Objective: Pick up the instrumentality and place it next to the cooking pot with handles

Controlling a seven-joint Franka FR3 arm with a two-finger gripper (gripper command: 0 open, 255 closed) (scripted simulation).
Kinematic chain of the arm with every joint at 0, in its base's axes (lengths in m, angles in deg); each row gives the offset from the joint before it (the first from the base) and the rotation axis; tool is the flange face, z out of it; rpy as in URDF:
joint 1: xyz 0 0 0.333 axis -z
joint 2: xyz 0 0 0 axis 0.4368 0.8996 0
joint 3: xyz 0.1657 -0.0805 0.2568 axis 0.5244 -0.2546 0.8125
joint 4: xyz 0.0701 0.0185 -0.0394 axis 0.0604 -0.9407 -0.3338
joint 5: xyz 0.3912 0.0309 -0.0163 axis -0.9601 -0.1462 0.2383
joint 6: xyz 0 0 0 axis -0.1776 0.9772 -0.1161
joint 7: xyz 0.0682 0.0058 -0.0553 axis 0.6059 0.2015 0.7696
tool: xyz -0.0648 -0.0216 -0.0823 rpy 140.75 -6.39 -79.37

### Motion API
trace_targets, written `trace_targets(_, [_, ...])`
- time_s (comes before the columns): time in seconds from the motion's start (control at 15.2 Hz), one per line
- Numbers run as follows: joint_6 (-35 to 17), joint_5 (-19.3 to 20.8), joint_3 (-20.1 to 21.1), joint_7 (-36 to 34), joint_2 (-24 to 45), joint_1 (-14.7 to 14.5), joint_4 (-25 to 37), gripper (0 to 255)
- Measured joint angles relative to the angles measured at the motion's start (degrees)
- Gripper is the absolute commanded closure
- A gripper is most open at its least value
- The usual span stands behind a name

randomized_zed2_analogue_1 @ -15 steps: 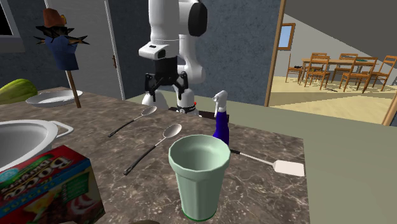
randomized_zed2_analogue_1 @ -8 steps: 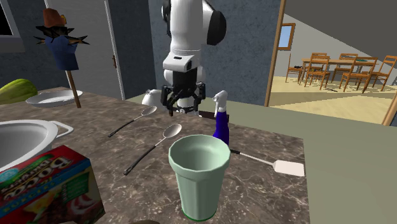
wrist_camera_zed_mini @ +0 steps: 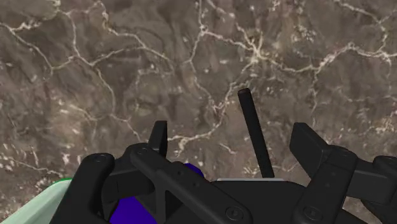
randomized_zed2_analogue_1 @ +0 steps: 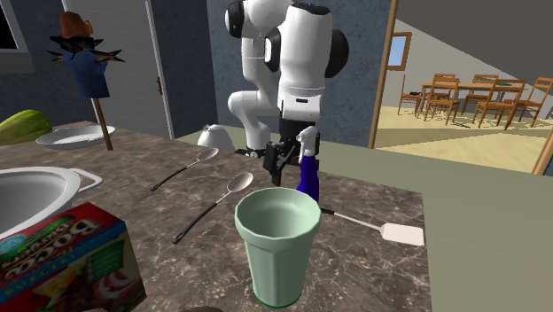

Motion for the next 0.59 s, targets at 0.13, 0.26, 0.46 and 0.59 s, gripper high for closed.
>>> trace_targets(0.13, [-0.7, 0.8, 1.2, 0.6, 2.6, -1.4, 2.3, 0])
trace_targets(0.26, [-1.5, 1.6, 1.9, 2.0, 5.3, -2.3, 4.7, 0])
trace_targets(0.46, [-1.5, 3.1, 3.5, 3.0, 9.4, -4.5, 9.0, 0])
trace_targets(0.59, [-2.2, 4.1, 4.3, 4.0, 12.1, -5.8, 11.0, 0])
